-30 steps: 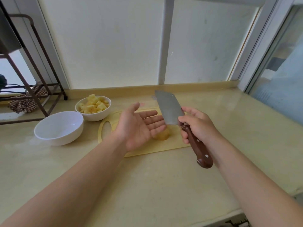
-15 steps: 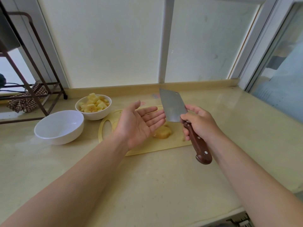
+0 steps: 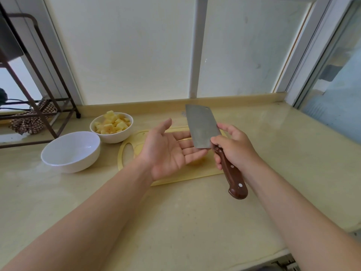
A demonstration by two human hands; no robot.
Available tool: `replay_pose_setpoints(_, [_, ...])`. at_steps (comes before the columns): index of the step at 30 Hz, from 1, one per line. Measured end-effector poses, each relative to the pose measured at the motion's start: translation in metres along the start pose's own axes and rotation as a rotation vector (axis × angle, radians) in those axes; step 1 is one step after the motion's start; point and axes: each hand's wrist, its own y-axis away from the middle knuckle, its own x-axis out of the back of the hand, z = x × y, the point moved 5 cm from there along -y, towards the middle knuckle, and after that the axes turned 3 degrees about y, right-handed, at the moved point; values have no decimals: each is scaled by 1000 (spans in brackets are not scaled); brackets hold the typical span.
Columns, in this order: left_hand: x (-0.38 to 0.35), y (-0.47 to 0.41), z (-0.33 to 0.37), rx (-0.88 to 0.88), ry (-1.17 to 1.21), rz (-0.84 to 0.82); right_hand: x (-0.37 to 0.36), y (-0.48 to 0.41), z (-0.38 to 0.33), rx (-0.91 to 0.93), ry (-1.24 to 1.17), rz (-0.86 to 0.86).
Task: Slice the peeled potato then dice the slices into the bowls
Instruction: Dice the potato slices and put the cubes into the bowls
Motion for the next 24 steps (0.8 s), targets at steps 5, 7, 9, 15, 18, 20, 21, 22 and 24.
replay_pose_setpoints(5, [5,2,8,-56,-11,66,6,2,-7,18,37,28])
replay_pose_setpoints(7, [8,3,12,-93,-17,111,16,2,-8,24,32,53])
replay_pose_setpoints(9, [11,4,17,-126,-32,141,31,1,-5,14,35,73])
replay_pose_setpoints(15, [19,0,20,-241,-177,295,62,3,8,-42,132,101])
replay_pose_setpoints(18, [21,1,23,-399,-406,381,74,11,7,-45,226,110])
replay_pose_setpoints(20, [18,5,25,-515,-668,420,80,18,8,-54,308,106])
replay_pose_setpoints(21, [15,6,24,-558,-821,431,82,21,9,-59,341,103])
replay_pose_setpoints(22, [13,7,22,-586,-984,436,83,24,10,-62,366,99])
replay_pose_setpoints(24, [11,6,14,-565,-1310,429,85,29,14,-68,400,91])
